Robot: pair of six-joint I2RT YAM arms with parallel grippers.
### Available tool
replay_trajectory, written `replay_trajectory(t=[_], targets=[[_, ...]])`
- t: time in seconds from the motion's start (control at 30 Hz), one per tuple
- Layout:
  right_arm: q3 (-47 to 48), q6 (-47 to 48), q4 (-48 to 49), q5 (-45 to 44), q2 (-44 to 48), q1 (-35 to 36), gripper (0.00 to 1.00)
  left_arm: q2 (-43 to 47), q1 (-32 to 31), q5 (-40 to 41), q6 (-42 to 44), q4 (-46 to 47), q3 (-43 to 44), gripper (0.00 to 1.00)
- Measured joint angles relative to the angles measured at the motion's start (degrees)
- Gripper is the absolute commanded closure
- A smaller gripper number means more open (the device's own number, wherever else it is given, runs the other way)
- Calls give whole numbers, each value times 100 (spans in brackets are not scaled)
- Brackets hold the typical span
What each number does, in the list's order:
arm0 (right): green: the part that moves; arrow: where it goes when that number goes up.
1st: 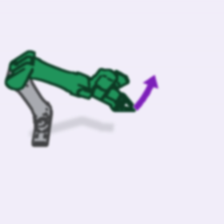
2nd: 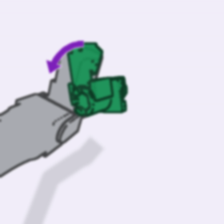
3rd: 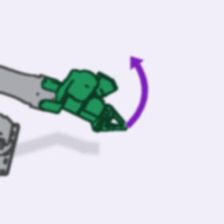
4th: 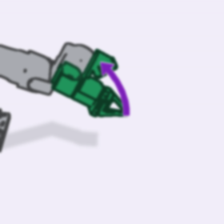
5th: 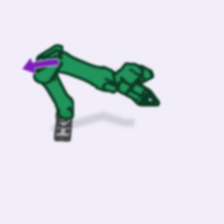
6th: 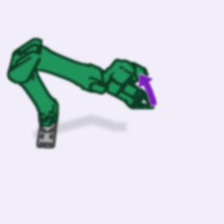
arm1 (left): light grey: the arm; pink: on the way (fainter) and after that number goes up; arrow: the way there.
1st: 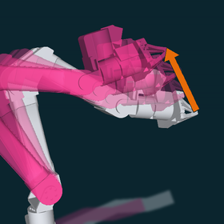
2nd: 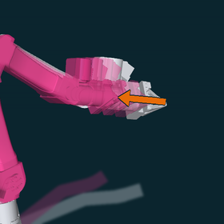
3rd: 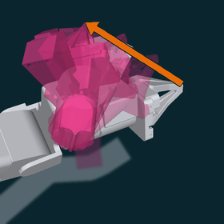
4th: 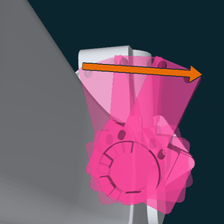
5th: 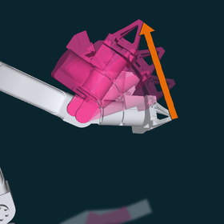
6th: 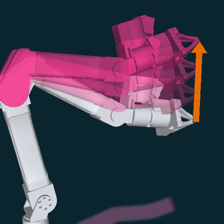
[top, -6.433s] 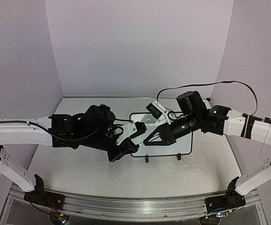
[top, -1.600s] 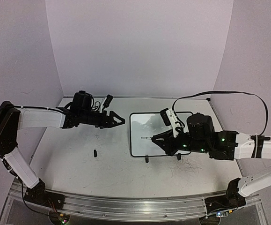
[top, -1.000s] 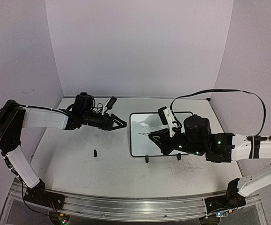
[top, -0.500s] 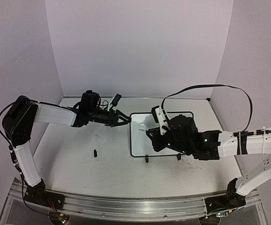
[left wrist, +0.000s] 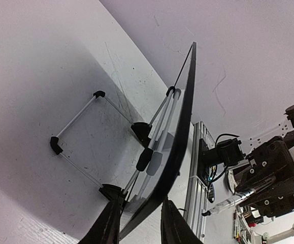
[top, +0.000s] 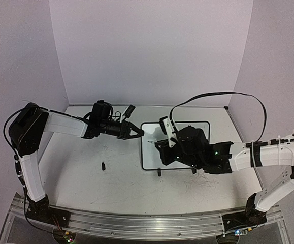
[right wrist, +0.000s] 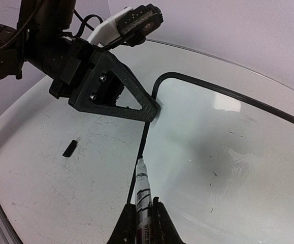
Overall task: Write a sentence on the whiteboard
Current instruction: Hold the whiteboard at the center of the board, then write a sentence on the whiteboard.
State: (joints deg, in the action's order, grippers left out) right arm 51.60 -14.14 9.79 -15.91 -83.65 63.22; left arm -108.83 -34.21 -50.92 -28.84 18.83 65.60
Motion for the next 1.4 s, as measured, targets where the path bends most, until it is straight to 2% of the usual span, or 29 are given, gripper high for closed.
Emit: replay_trajectory(t=[0.47,1.4], targets=[[79,22,48,-136,-208,41,100,-25,-26,-155,-55,346,-1,89],[116,197,21,-570,-245,261,100,-66,-213,-160,339,531,-2,100]])
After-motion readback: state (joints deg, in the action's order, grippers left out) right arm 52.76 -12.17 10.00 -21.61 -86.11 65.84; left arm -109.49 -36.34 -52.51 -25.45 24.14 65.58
